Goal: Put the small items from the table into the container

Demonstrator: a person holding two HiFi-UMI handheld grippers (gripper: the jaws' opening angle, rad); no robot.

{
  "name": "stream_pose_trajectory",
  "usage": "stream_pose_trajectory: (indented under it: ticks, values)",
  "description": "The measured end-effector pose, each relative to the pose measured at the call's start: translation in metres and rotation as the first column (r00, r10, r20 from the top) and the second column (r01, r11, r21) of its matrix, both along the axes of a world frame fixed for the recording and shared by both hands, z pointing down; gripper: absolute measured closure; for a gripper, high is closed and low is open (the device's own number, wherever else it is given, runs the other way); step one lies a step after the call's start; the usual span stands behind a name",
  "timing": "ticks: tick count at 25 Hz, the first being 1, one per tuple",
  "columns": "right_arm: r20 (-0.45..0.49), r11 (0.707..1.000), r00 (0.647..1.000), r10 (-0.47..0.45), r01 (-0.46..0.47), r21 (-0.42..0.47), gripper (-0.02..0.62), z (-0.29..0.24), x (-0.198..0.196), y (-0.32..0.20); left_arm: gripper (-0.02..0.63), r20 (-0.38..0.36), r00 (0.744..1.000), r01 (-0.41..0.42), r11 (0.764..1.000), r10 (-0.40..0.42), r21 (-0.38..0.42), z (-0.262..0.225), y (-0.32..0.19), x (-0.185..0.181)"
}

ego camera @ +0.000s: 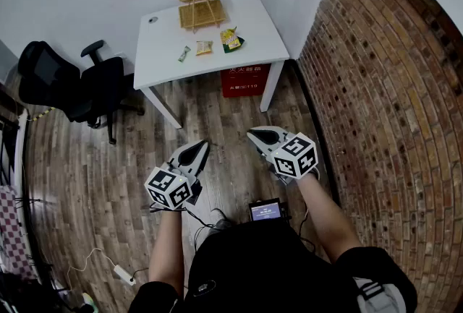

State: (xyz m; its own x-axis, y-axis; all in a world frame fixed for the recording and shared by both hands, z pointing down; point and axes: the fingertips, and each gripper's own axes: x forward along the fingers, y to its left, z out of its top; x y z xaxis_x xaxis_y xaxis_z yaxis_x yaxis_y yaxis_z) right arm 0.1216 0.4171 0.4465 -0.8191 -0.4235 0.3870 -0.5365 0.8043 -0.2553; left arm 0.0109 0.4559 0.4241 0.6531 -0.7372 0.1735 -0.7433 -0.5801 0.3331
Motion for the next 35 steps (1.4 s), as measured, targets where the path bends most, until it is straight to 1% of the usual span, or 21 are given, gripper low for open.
stream_pose_trajectory:
  ticks: [6,9,13,15,19,24,31,35]
  values:
    - [-0.023,1.000,1.000,-0.007,0.006,-0.016,0.586,0.006,-0.004,0.000,0.597,0.014,1.000,0.013,1.000,-0.012,-0.017,0.004,-0.003,-0.001]
    - [-0.047,0.999,0.999,-0.010,0.009,-0.031,0.586,0.012,-0.008,-0.003,0.597,0.034,0.999,0.023,0.999,-0.021,-0.048,0.011,-0.008,-0.003]
    - [-0.090,1.000,0.996,-0.017,0.015,-0.023,0.586,0.014,-0.016,-0.014,0.597,0.057,0.998,0.036,0.995,-0.031,-0.094,0.022,-0.023,-0.006]
    - [-0.082,1.000,0.997,-0.010,0.009,-0.022,0.586,0.010,-0.017,-0.019,0.597,0.058,0.998,0.045,0.994,-0.039,-0.102,0.021,-0.029,-0.007]
    - [-0.061,1.000,0.998,0.000,-0.002,-0.020,0.586,0.002,-0.017,-0.025,0.597,0.057,0.998,0.036,0.995,-0.030,-0.095,0.016,-0.032,-0.002]
    - [-0.063,1.000,0.998,-0.004,0.002,-0.028,0.586,0.004,-0.013,-0.022,0.597,0.044,0.999,0.031,0.994,-0.026,-0.101,0.017,-0.029,0.005]
    - [-0.050,1.000,0.999,-0.003,0.002,-0.030,0.586,0.007,0.002,-0.026,0.597,0.052,0.998,0.052,0.993,-0.046,-0.107,0.018,-0.035,0.010]
    - [-0.037,0.999,0.999,-0.006,0.004,-0.033,0.586,0.008,0.017,-0.034,0.597,0.059,0.997,0.060,0.993,-0.054,-0.102,0.017,-0.041,0.021]
